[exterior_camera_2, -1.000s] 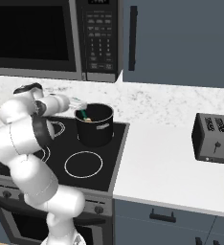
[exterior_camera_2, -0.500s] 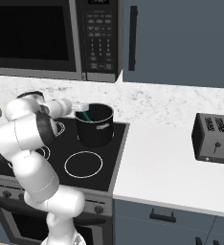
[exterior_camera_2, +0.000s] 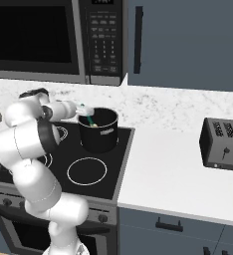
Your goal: Put the lemon and garlic in the pot. Retrieve the spatula and lightly stir the vegetables in the pot.
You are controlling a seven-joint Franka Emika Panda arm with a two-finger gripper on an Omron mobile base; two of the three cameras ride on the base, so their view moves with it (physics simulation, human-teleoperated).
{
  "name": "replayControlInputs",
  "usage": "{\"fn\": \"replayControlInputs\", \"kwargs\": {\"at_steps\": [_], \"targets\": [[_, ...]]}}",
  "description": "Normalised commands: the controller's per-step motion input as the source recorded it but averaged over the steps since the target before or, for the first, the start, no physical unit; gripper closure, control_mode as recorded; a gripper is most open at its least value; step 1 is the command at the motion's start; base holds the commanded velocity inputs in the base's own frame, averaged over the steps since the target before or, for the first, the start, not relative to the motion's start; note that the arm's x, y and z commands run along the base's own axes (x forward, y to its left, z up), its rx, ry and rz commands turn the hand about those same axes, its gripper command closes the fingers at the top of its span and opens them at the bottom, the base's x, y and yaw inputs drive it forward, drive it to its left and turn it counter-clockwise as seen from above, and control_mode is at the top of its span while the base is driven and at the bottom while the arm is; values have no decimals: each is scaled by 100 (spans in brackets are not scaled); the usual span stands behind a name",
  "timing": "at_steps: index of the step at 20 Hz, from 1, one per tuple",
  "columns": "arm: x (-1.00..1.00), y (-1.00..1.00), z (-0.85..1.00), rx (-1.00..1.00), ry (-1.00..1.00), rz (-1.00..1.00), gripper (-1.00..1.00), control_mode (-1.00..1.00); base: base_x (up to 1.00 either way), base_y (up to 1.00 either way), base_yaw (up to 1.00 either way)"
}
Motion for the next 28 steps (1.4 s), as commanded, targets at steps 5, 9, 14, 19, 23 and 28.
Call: {"fn": "replayControlInputs", "kwargs": {"at_steps": [5,9,14,19,23,28], "targets": [[0,16,64,4,0,-6,100,-100,0,0,0],[-4,5,17,0,10,-12,100,-100,0,0,0],[-5,0,10,0,15,-14,100,-100,0,0,0],[-24,0,-14,-2,11,-8,100,-100,0,0,0],[0,0,-22,-12,11,0,100,-100,0,0,0],[33,-1,-24,-21,4,0,100,-100,0,0,0]]}}
